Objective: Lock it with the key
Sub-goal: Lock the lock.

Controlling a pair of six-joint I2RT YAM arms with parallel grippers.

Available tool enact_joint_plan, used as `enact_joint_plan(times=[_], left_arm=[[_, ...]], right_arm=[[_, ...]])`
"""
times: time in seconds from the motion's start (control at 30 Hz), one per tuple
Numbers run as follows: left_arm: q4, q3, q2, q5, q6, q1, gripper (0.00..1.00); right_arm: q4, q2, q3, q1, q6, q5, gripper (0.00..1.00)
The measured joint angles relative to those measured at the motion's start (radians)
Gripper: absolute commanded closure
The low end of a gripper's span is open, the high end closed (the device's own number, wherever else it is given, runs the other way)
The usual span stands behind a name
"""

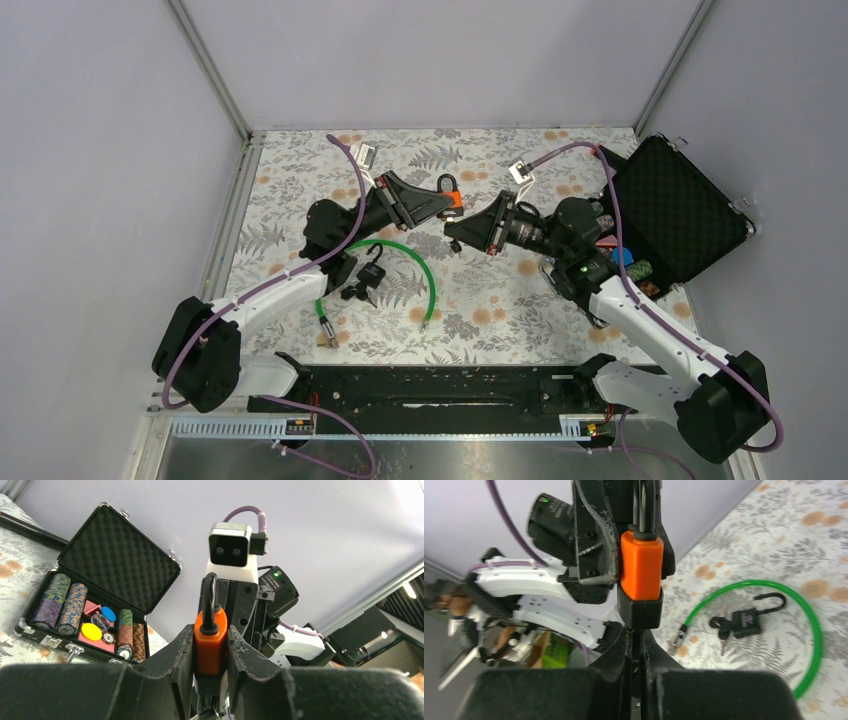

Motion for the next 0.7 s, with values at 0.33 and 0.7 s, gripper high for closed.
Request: enact_joint_plan(times=[0.33,0.7], left_arm=[[-0.072,-0.023,-0.031,-0.050,-0.022,0.034,1.00],[-0.328,-0.022,-0.185,-0.053,0.102,0.037,1.00]], right_arm=[[-0.166,0.044,0.080,0.044,-0.152,0.093,1.00],[-0.074,0.072,0.067,0.048,-0.060,-0.036,1.00]])
